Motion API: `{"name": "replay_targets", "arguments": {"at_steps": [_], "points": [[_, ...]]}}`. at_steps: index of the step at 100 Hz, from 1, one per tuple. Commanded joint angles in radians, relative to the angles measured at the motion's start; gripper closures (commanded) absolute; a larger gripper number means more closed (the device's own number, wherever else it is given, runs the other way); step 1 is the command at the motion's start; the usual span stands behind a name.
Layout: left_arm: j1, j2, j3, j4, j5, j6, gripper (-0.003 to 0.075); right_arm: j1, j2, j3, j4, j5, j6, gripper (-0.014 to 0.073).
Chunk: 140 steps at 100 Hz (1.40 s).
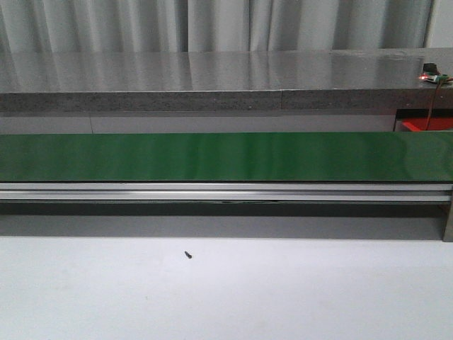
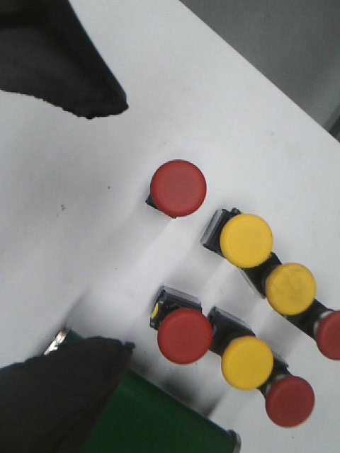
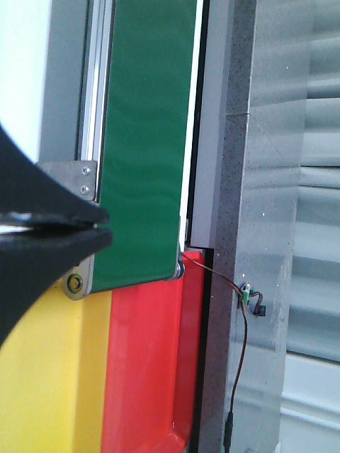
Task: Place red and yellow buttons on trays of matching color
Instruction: 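Grasp a red button with the left gripper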
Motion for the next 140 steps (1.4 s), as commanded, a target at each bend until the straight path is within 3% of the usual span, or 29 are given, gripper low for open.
{"name": "replay_targets", "arguments": {"at_steps": [1, 105, 112, 129, 140], "points": [[0.006, -0.007, -0.035, -0.008, -0.045, 0.0, 0.0101, -0.004, -0.019, -0.018, 0.0, -0.08, -0.004, 0.0642], [0.026, 0.26, -0.043, 0.064, -0.192, 0.0, 0.0106, -0.004, -0.019, -0.018, 0.0, -0.08, -0.004, 0.0642], [0.026, 0.26, -0.043, 0.064, -0.212, 0.0, 0.0155, -0.004, -0.019, -0.018, 0.0, -0.08, -0.004, 0.0642], [0.026, 0.26, -0.043, 0.064, -0.244, 0.0, 0.04, -0.004, -0.019, -0.018, 0.0, -0.08, -0.004, 0.0642], [0.026, 0.26, -0.043, 0.064, -0.244, 0.0, 0.05, -0.004, -0.019, -0.018, 0.0, -0.08, -0.004, 0.0642]]}}
